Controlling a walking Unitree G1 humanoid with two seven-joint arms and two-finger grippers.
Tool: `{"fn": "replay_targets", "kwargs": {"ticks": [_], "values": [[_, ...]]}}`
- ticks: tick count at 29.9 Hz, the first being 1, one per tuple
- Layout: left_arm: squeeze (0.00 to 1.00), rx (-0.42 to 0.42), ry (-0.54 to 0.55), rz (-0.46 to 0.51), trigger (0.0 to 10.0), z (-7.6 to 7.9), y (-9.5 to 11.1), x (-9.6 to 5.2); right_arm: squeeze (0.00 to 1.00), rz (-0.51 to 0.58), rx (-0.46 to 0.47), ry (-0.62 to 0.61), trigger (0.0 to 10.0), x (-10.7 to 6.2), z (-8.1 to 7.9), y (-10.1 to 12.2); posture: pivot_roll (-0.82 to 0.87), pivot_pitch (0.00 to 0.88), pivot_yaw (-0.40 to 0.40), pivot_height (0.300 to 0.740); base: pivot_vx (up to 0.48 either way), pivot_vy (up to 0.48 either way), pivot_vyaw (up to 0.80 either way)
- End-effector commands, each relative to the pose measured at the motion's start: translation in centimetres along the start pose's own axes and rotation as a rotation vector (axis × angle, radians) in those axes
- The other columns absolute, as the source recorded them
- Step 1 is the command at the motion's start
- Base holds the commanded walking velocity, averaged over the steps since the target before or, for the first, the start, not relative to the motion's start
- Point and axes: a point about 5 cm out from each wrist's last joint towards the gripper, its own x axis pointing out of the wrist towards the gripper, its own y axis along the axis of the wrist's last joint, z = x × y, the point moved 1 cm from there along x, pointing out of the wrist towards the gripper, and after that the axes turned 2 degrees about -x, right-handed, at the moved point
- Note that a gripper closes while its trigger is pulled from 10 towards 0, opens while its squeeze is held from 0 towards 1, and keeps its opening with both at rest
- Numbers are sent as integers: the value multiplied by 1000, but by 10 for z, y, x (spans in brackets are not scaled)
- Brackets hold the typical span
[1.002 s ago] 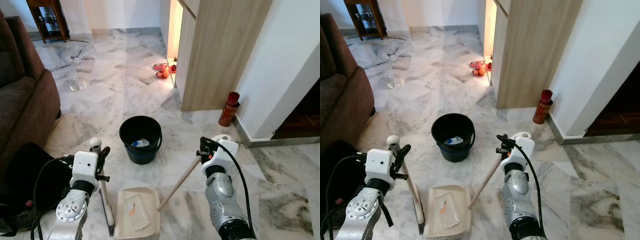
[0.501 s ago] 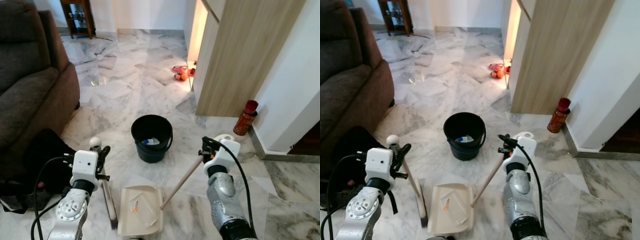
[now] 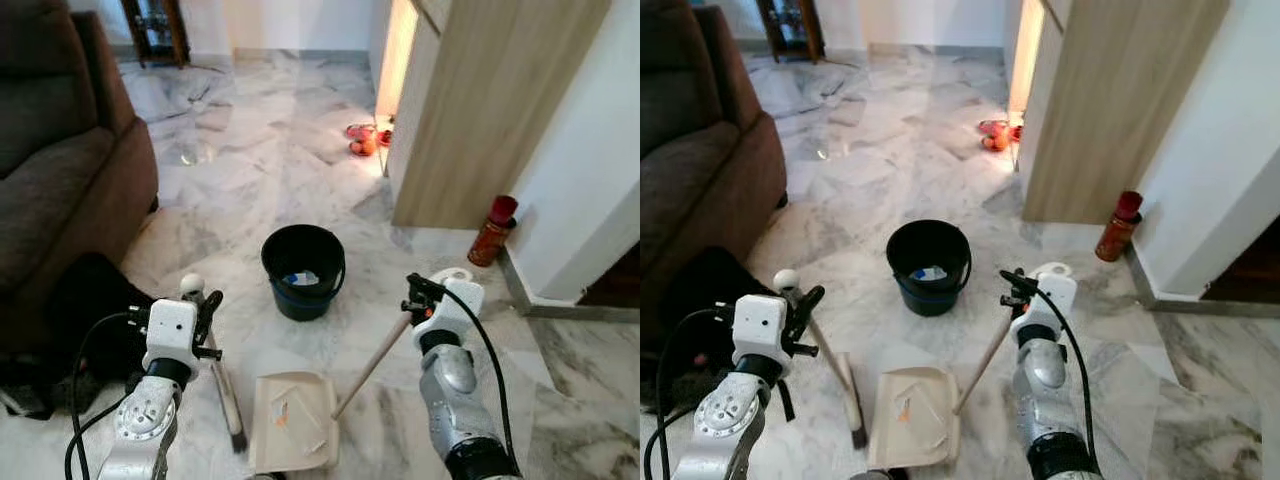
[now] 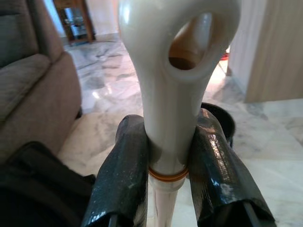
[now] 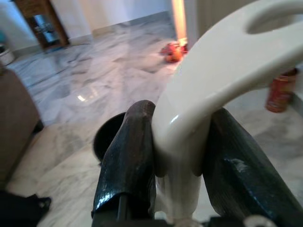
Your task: Sweep floor
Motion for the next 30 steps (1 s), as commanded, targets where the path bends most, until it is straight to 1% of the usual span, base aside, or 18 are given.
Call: {"fn": "replay_targets", "kwargs": {"ticks": [1, 9, 10, 13, 17, 30], "values": [[0, 0, 8, 24, 10000, -1, 6, 2, 0, 37, 28, -3, 10000, 3, -1, 9, 211, 42, -12, 740, 0, 0, 0], [0, -4, 10, 22, 10000, -1, 6, 2, 0, 37, 7, -2, 10000, 3, -1, 9, 209, 48, -13, 740, 0, 0, 0], [0, -4, 9, 22, 10000, -1, 6, 2, 0, 41, -15, 8, 10000, 3, -2, 9, 207, 52, -13, 740, 247, 0, 800], [0, -4, 9, 22, 10000, -1, 7, 3, 0, 46, -17, 14, 10000, 3, -4, 10, 207, 53, -12, 740, 249, 0, 723], [0, -4, 8, 21, 10000, -1, 7, 3, 0, 42, 5, 9, 10000, 3, -3, 9, 208, 54, -12, 740, 251, 0, 0], [0, -6, 8, 21, 10000, -2, 7, 4, 0, 43, 6, 18, 10000, 3, -5, 9, 209, 50, -11, 740, 251, 0, 0]]}}
